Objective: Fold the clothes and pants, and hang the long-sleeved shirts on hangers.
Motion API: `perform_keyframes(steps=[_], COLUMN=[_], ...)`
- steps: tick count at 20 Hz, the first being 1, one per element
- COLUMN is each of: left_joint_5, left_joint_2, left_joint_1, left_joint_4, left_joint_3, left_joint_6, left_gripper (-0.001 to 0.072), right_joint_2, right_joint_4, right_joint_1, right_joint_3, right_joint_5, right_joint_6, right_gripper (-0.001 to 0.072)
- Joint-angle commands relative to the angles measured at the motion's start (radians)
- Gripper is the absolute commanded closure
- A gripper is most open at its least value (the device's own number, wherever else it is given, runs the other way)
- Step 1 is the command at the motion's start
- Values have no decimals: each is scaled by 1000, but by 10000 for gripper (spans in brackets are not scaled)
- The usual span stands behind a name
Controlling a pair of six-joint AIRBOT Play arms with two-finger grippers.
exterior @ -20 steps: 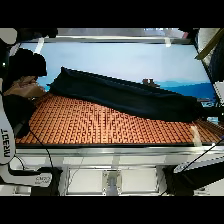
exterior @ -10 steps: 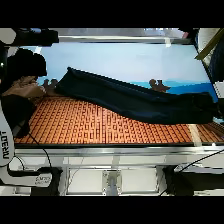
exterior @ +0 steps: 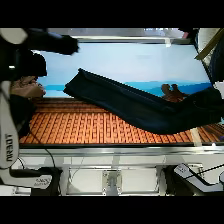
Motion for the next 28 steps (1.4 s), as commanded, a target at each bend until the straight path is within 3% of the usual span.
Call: perform_keyframes(steps=[1,7,14,19,24,28], left_joint_5=[3,207,284,170,26,-55], left_joint_2=[-185,-501,-611,-452,-241,-151], left_joint_1=[-183,-489,-618,-395,-94,29], left_joint_4=[-243,-277,-256,42,51,51], left_joint_3=[0,0,3,3,2,2], left_joint_6=[98,137,133,18,13,22], left_gripper=[693,693,694,694,693,693], right_joint_2=[33,33,19,-49,-190,-359], right_joint_4=[45,39,-58,-195,-211,-198], right_joint_1=[195,401,594,753,991,1210], right_joint_3=[-6,-6,-6,-9,-9,-9], right_joint_5=[-99,-224,-353,-475,-759,-993], right_joint_6=[71,180,349,536,711,798], right_gripper=[667,668,667,667,667,666])
